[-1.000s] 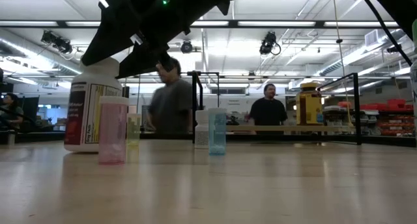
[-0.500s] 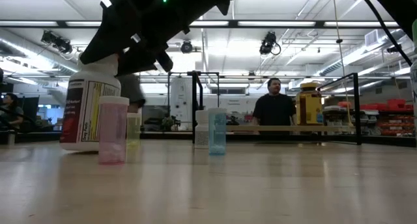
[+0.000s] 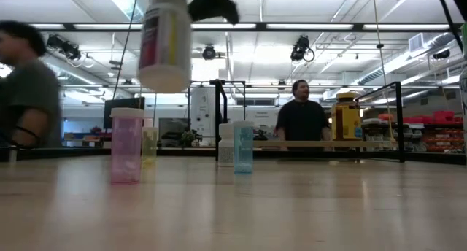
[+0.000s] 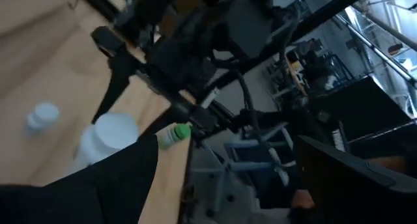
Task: Pick and place medicine bottles onto shelf by color
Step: Put the large white pill bottle on the shelf
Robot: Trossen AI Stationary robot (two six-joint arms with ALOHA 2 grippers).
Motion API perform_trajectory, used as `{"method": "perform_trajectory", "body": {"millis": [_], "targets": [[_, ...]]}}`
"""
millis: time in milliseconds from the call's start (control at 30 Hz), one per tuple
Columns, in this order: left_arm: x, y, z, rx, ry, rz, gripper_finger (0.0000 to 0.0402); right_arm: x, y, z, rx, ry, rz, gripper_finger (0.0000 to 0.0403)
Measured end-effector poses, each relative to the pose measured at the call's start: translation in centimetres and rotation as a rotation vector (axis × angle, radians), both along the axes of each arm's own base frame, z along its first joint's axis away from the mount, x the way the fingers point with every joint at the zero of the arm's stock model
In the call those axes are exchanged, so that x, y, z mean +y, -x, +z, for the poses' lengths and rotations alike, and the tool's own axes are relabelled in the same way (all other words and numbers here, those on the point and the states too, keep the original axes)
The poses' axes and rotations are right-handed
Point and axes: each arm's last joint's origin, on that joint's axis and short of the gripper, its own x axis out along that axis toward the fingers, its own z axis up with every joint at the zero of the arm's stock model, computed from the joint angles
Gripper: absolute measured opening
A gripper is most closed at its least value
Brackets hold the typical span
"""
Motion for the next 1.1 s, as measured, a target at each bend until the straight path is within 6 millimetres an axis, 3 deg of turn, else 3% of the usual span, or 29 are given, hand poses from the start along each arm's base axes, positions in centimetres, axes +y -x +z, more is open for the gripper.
{"method": "perform_trajectory", "body": {"millis": [233,433,600,833,1100], "targets": [[0.1,-1.0,0.6,-0.082,-0.081,0.026,0.0362,-0.4,4.5,3.1,0.106,-0.045,-0.180,0.0243],[0.2,-2.2,1.0,-0.134,-0.095,0.033,0.0362,-0.5,7.5,3.2,0.269,-0.024,-0.345,0.0243],[0.2,-3.2,1.0,-0.131,-0.043,0.048,0.0362,0.2,8.4,3.0,0.310,-0.002,-0.413,0.0243],[0.2,-4.2,0.7,-0.110,-0.040,0.049,0.0362,1.0,9.8,2.7,0.305,0.004,-0.641,0.0244],[0.3,-5.0,1.4,-0.188,-0.043,0.067,0.0362,1.0,11.0,2.5,0.338,0.018,-0.787,0.0244]]}}
